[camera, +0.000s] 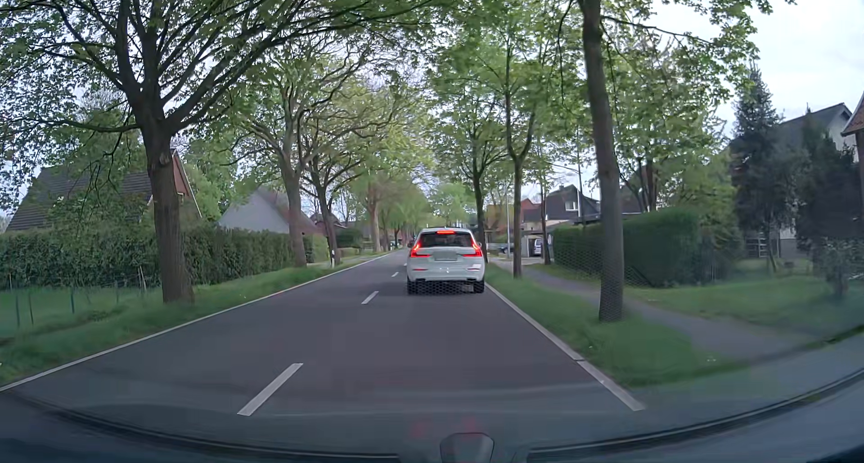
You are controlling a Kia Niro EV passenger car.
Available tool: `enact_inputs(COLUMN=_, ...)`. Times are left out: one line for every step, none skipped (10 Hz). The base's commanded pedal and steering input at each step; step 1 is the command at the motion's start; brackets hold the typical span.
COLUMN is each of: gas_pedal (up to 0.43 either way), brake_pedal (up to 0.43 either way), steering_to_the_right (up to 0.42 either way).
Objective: Follow the waypoints while adhering to traffic rules and regulations
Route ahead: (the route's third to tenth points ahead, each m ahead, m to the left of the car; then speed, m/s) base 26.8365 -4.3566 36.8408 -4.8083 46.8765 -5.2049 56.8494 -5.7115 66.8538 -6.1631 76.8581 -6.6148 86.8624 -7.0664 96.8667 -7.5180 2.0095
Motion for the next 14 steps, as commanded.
enact_inputs(gas_pedal=0.0, brake_pedal=0.0, steering_to_the_right=-0.011)
enact_inputs(gas_pedal=0.0, brake_pedal=0.0, steering_to_the_right=-0.011)
enact_inputs(gas_pedal=0.0, brake_pedal=0.0, steering_to_the_right=-0.01)
enact_inputs(gas_pedal=0.0, brake_pedal=0.0, steering_to_the_right=-0.005)
enact_inputs(gas_pedal=0.0, brake_pedal=0.006, steering_to_the_right=-0.003)
enact_inputs(gas_pedal=0.0, brake_pedal=0.0, steering_to_the_right=-0.002)
enact_inputs(gas_pedal=0.0, brake_pedal=0.0, steering_to_the_right=-0.002)
enact_inputs(gas_pedal=0.0, brake_pedal=0.012, steering_to_the_right=-0.002)
enact_inputs(gas_pedal=0.0, brake_pedal=0.012, steering_to_the_right=-0.002)
enact_inputs(gas_pedal=0.0, brake_pedal=0.018, steering_to_the_right=-0.002)
enact_inputs(gas_pedal=0.0, brake_pedal=0.079, steering_to_the_right=-0.002)
enact_inputs(gas_pedal=0.0, brake_pedal=0.122, steering_to_the_right=-0.001)
enact_inputs(gas_pedal=0.0, brake_pedal=0.116, steering_to_the_right=-0.001)
enact_inputs(gas_pedal=0.0, brake_pedal=0.116, steering_to_the_right=-0.001)
